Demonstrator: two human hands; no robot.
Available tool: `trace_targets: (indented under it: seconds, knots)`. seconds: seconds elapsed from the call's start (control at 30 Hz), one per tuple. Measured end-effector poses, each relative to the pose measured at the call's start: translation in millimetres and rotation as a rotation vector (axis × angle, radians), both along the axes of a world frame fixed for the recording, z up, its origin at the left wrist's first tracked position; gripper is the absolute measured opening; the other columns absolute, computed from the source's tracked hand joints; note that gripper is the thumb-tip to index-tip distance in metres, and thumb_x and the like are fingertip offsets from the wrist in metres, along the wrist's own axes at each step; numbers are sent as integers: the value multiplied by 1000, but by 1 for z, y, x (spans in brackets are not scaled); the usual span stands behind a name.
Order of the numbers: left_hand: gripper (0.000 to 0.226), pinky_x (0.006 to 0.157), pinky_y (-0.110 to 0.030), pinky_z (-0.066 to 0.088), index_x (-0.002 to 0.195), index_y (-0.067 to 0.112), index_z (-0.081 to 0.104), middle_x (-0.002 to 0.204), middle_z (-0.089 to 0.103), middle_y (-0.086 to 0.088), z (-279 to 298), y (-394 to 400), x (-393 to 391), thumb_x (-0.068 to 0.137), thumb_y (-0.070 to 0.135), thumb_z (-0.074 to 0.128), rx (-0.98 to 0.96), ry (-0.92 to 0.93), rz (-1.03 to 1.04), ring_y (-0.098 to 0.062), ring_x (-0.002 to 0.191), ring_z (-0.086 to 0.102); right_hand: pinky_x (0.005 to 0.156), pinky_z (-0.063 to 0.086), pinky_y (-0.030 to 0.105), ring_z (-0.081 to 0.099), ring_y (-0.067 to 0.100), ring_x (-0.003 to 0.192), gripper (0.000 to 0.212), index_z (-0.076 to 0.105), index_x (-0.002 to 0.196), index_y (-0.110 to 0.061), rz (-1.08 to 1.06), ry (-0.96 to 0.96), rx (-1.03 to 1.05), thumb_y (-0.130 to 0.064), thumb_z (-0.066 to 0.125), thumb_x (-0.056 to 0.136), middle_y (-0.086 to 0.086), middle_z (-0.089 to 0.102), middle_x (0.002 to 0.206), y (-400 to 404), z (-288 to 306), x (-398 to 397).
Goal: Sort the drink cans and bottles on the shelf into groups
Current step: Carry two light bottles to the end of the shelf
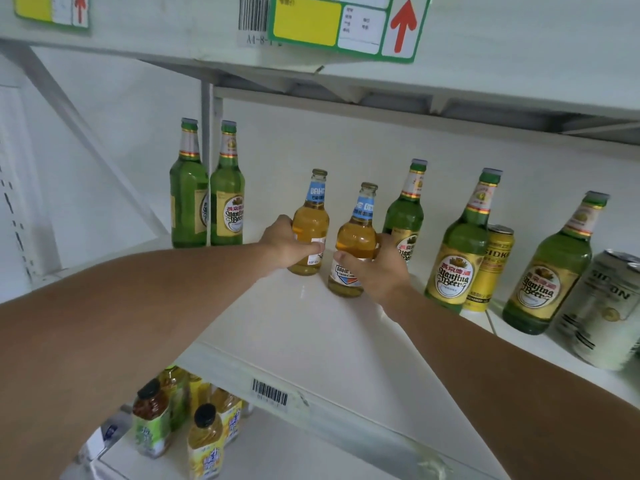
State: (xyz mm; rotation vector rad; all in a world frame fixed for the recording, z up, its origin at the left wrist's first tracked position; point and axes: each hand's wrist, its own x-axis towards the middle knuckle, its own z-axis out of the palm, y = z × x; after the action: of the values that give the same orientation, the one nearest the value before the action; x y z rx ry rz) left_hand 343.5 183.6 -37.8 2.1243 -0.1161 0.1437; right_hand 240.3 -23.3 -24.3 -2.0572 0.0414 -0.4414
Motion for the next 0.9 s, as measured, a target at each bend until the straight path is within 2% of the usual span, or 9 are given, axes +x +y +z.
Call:
trace_targets:
  seconds: [0.23,0.3,0.37,0.43,0.53,0.7,0.9]
  knots:
    - [72,98,-41,61,120,32,71,112,79,8,12,15,-67,59,57,98,-36,-52,1,-16,106,75,97,60,43,69,18,108,65,55,122,-34,-2,1,37,-48,95,73,-8,70,114,-6,1,-20]
    - [60,90,-31,58,122,28,71,112,77,8,15,20,-84,71,44,99,-26,-70,11,-13,104,74,97,61,44,71,17,105,72,57,125,-33,5,2,54,-52,96,68,-10,71,112,-7,0,-25]
    - [55,79,-23,55,120,27,70,107,75,12,19,24,-101,75,38,99,-38,-91,21,-5,98,71,96,61,45,71,17,104,73,57,126,-33,20,2,52,-51,96,68,-11,71,110,-8,1,-32]
    - [56,79,-23,55,120,29,69,106,75,15,23,28,-117,74,39,99,-35,-108,25,-1,99,70,97,61,44,70,18,105,74,56,130,-32,30,4,58,-50,96,70,-10,70,112,-10,3,-41]
    - [60,83,-25,57,122,29,69,110,77,12,28,35,-139,72,41,100,-46,-119,15,-4,102,73,97,60,44,70,19,108,79,56,136,-28,31,-16,60,-48,96,71,-6,70,116,-11,6,-58]
    - [61,93,-34,61,119,30,71,112,80,9,30,47,-169,68,42,102,-33,-124,-31,-11,105,76,96,62,47,72,20,108,87,58,136,-30,2,-25,28,-58,96,63,-6,73,117,-15,14,-103]
    - [54,86,-31,58,107,37,63,112,75,10,29,42,-208,69,44,101,-41,-104,-141,-11,105,72,89,62,39,72,17,104,71,60,127,-28,-79,-34,53,-46,98,69,-6,73,111,-23,24,-176]
